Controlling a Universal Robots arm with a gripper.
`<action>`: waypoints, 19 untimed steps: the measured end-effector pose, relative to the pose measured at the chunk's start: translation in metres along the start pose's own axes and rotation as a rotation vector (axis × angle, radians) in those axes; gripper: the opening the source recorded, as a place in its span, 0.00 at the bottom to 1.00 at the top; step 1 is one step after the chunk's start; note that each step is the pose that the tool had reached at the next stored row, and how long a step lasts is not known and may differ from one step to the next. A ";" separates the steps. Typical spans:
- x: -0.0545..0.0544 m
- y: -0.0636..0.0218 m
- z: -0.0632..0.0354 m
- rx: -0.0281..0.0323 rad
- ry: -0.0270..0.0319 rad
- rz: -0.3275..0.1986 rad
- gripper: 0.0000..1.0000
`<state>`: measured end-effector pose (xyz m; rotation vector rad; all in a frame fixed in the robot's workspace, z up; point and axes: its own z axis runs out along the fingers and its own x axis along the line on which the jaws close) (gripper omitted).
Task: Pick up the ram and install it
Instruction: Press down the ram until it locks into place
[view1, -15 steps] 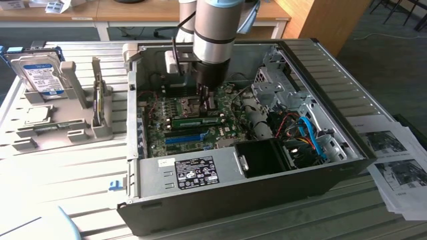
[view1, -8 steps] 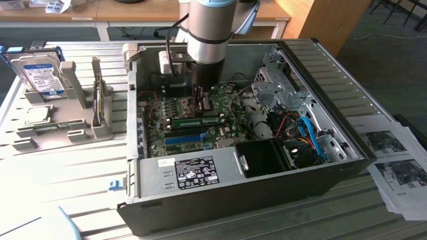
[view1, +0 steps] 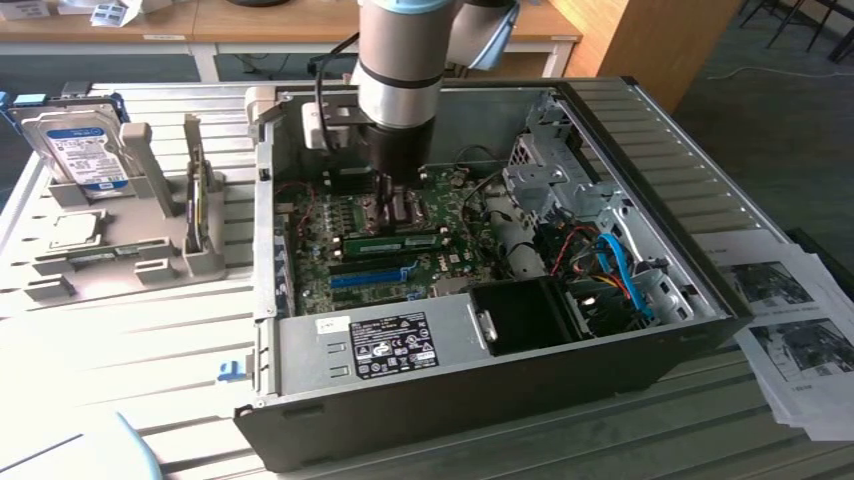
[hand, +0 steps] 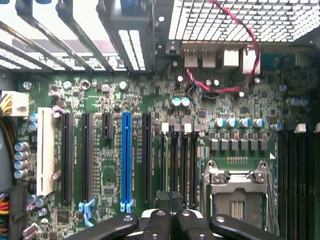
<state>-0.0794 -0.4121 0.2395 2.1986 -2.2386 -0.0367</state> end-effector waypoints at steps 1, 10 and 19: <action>0.000 0.0018 0.0001 0.0003 -0.0001 0.000 0.09; 0.000 0.0159 0.0003 0.0018 -0.0001 0.000 0.09; 0.000 0.0170 0.0007 0.0019 -0.0002 0.000 0.09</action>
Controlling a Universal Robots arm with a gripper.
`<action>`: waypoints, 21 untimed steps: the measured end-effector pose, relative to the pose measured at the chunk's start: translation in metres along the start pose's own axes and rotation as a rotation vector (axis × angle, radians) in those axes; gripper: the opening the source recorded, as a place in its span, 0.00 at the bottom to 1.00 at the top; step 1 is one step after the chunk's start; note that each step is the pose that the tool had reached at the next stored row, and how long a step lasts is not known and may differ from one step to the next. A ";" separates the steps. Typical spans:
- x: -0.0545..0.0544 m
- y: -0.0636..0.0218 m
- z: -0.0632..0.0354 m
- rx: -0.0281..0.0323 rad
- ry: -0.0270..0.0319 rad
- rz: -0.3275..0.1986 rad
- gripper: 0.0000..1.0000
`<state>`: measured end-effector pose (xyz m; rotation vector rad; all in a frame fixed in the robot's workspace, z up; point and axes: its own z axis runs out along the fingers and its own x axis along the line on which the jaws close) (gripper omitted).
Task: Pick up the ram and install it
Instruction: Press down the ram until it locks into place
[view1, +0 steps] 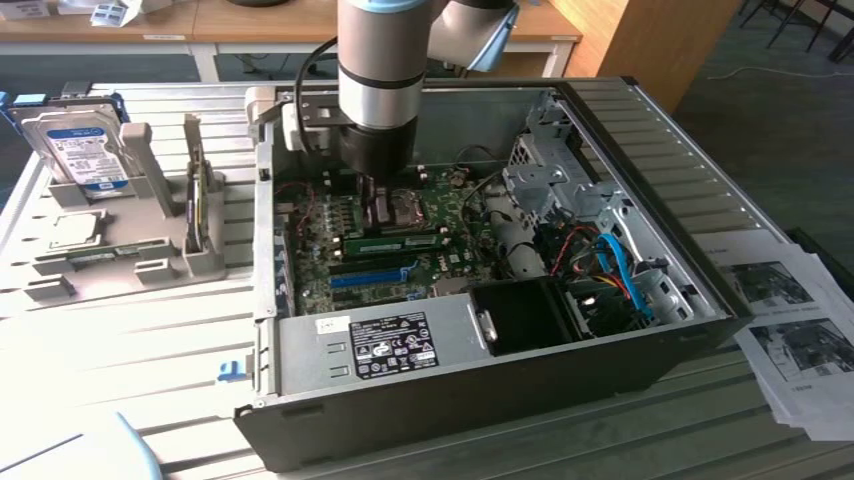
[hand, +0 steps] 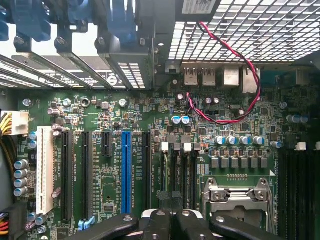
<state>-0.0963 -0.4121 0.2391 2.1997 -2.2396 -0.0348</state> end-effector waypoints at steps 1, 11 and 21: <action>0.000 0.0000 0.0007 0.0000 0.0001 0.000 0.09; 0.000 -0.0001 0.0048 -0.0001 -0.0001 0.000 0.09; 0.000 -0.0001 0.0071 -0.0002 0.0000 0.000 0.09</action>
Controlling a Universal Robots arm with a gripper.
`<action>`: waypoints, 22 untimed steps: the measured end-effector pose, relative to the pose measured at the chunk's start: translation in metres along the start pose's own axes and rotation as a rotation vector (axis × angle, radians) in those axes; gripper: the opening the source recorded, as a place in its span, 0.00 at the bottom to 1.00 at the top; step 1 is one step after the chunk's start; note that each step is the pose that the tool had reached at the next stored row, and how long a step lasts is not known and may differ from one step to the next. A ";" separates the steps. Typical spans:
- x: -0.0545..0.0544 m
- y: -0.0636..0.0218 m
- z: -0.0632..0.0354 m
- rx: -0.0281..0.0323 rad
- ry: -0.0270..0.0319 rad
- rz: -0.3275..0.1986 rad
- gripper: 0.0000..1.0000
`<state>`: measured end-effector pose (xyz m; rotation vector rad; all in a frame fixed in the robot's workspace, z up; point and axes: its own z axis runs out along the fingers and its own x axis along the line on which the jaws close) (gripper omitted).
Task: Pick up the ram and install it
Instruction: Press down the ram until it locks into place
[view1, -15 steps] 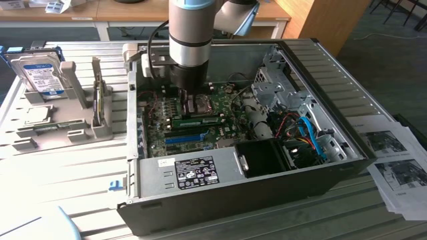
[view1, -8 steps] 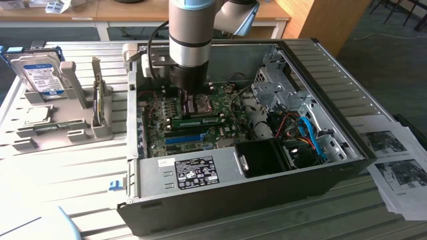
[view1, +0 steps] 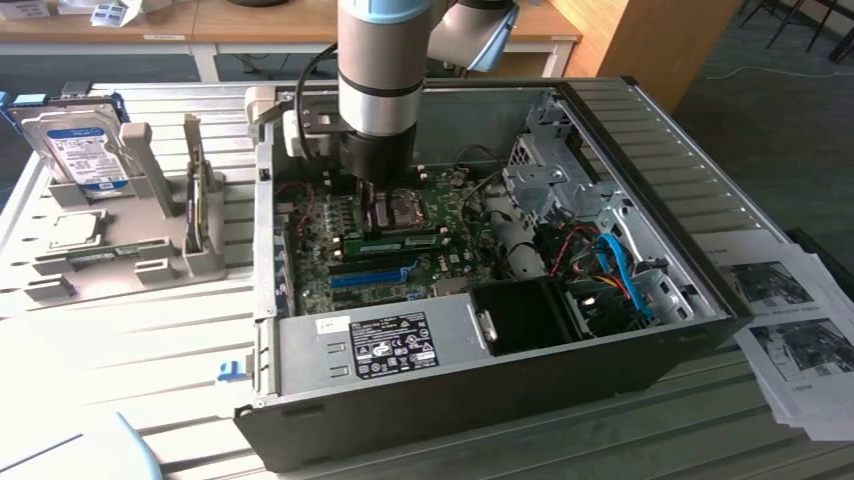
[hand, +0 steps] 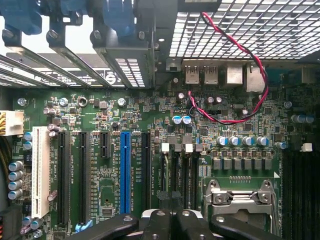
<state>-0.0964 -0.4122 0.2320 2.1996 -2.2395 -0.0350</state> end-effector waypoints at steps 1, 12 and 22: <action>0.000 0.0000 0.0001 0.0001 -0.0001 0.000 0.09; 0.000 -0.0001 0.0022 0.0001 -0.0001 0.000 0.09; 0.000 -0.0001 0.0039 0.0001 -0.0001 0.000 0.09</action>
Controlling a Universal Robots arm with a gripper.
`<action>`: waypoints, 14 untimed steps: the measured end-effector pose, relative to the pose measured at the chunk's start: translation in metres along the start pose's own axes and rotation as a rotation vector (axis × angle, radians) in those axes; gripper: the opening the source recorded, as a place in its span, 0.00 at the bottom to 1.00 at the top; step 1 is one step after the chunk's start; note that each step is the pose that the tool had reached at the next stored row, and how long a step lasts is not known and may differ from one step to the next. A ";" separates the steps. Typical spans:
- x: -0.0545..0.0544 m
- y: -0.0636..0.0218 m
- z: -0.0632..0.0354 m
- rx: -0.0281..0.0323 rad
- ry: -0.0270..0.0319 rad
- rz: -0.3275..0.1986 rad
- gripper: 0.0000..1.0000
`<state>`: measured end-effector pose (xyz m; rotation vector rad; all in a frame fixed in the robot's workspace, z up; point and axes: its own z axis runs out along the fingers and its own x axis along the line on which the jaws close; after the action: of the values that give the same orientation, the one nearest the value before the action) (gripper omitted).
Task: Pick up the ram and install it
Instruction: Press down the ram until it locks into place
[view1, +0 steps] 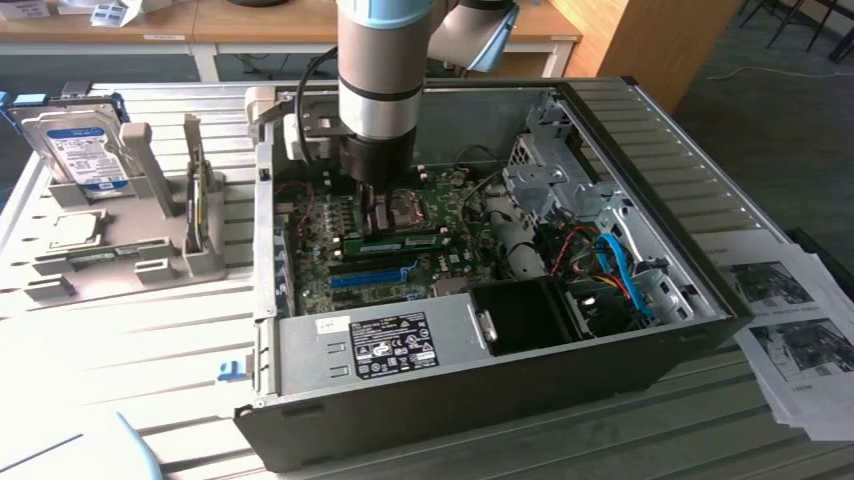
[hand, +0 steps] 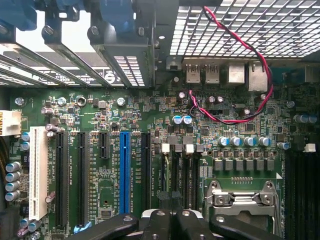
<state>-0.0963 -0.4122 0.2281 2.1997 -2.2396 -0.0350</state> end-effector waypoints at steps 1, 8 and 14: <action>0.000 0.0000 0.0002 -0.0001 0.0000 0.000 0.09; 0.000 0.0000 0.0012 -0.0001 0.0000 0.000 0.09; 0.001 0.0000 0.0030 -0.0001 -0.0005 0.000 0.09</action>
<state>-0.0964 -0.4130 0.2251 2.1998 -2.2399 -0.0357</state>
